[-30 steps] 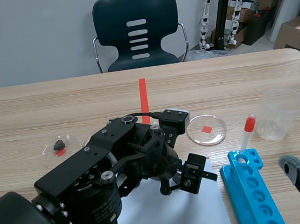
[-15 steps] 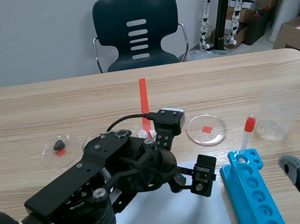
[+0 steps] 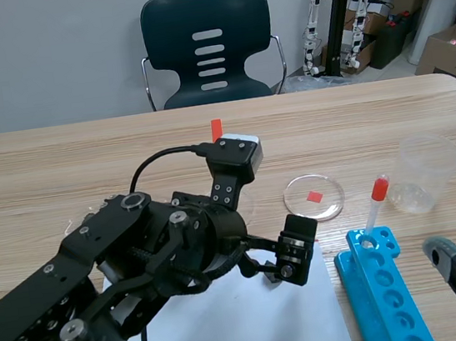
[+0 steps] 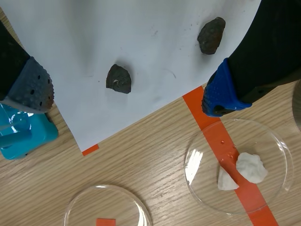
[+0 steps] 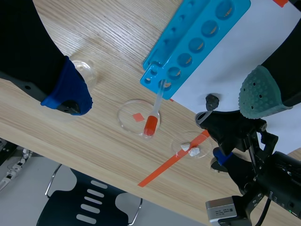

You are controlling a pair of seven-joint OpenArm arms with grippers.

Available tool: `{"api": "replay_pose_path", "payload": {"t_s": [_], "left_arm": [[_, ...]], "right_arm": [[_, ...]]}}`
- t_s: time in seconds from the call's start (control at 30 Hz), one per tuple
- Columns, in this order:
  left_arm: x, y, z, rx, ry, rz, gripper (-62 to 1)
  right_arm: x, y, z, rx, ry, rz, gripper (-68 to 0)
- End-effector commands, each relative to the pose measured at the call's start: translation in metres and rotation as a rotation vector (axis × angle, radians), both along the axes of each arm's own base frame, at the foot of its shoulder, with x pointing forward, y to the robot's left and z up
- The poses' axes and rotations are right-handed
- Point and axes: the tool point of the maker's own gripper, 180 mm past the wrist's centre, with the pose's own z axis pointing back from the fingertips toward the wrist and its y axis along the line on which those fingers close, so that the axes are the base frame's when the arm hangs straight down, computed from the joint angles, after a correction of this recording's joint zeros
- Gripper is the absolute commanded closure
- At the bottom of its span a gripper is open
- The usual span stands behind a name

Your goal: Put the right mineral back

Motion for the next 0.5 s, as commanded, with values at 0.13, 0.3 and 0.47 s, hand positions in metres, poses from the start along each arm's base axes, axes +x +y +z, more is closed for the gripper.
{"api": "replay_pose_path", "payload": {"t_s": [0.13,0.3,0.47], "left_arm": [[0.0021,-0.0013,0.0036,-0.017,-0.021,0.003,-62.3],[0.0042,-0.0021,0.0062,-0.027,-0.037,0.005,-62.3],[0.0046,-0.0024,0.0067,-0.029,-0.04,0.006,-62.3]], "right_arm": [[0.0037,0.0025,0.0092,0.013,-0.033,0.01,-67.9],[0.0037,0.0025,0.0092,0.013,-0.033,0.01,-67.9],[0.0037,0.0025,0.0092,0.013,-0.033,0.01,-67.9]]}}
